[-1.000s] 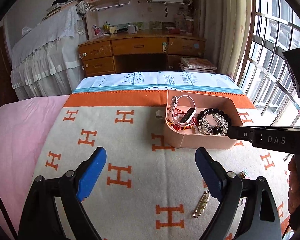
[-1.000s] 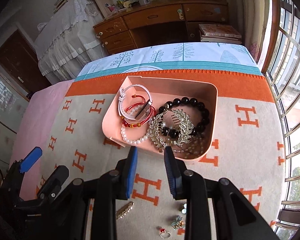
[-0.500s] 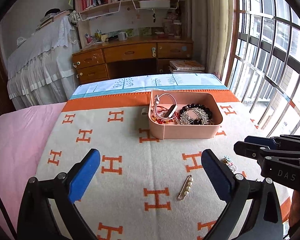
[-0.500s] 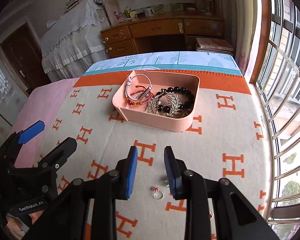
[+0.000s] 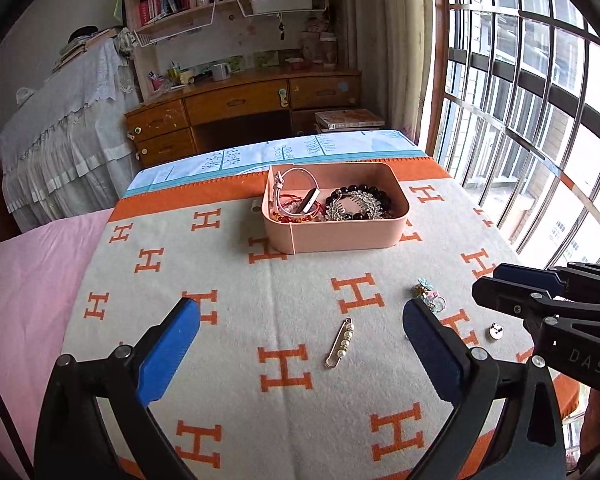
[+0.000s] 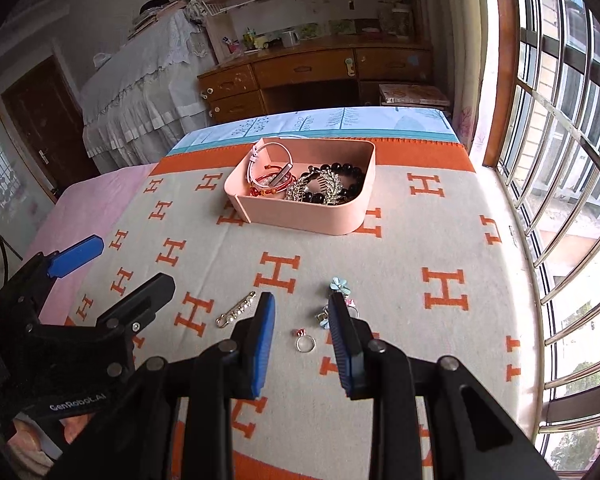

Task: Organize jewelry
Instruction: 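Withdraw both tools from the tray toward the pin and rings on the blanket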

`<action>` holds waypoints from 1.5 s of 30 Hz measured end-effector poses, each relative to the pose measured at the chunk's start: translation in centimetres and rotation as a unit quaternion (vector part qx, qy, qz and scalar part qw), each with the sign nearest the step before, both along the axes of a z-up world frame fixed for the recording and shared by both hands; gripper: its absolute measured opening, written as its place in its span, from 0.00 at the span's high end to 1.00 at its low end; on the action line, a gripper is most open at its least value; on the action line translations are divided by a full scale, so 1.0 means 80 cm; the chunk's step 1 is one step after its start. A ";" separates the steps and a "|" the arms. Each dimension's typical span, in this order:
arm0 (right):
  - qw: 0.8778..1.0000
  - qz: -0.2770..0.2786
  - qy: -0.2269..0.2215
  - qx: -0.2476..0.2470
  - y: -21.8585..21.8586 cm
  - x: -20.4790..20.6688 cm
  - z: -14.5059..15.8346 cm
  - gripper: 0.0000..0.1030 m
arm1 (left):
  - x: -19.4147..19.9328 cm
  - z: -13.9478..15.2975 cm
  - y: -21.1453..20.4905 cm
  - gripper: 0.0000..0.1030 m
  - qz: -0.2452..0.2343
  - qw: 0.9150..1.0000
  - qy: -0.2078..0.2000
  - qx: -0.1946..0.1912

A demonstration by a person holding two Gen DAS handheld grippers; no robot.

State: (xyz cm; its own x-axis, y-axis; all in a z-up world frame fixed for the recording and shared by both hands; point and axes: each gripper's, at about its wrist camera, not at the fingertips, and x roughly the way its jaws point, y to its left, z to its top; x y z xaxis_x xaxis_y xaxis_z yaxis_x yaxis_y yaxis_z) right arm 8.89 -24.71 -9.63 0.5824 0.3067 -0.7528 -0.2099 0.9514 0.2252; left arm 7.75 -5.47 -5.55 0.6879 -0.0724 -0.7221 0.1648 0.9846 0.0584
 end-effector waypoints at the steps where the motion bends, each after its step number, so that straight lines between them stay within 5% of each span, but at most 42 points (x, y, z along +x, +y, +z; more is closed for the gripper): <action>1: 1.000 -0.001 -0.002 -0.001 -0.002 -0.003 0.000 0.73 | -0.002 -0.001 0.000 0.03 -0.001 1.000 0.002 -0.001; 16: 0.999 -0.038 0.018 0.013 -0.037 -0.018 -0.034 0.73 | -0.019 -0.043 0.015 0.02 -0.006 0.999 0.051 0.004; 28: 0.998 -0.047 0.045 0.019 -0.055 -0.016 -0.068 0.73 | 0.016 -0.077 0.032 0.03 -0.011 0.994 0.104 -0.044; 35: 0.997 -0.043 0.053 0.026 -0.058 -0.010 -0.079 0.73 | 0.038 -0.102 -0.001 0.38 -0.044 0.990 0.131 -0.019; 39: 0.997 -0.040 0.058 0.030 -0.062 -0.003 -0.086 0.73 | 0.046 -0.109 -0.025 0.42 -0.065 0.990 0.125 0.014; 41: 0.997 -0.039 0.058 0.031 -0.063 -0.002 -0.087 0.73 | 0.052 -0.115 -0.035 0.56 -0.073 0.988 0.132 0.031; 45: 0.997 -0.036 0.061 0.034 -0.066 0.003 -0.093 0.73 | 0.064 -0.123 -0.044 0.63 -0.076 0.985 0.150 0.033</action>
State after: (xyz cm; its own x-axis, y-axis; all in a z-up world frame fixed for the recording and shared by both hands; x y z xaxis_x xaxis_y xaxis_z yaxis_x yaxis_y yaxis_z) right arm 9.12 -30.03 -17.04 0.5100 0.3206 -0.7982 -0.1090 0.9446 0.3097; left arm 12.84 -9.01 -15.38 0.4269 -0.1047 -0.8982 0.3294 0.9430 0.0467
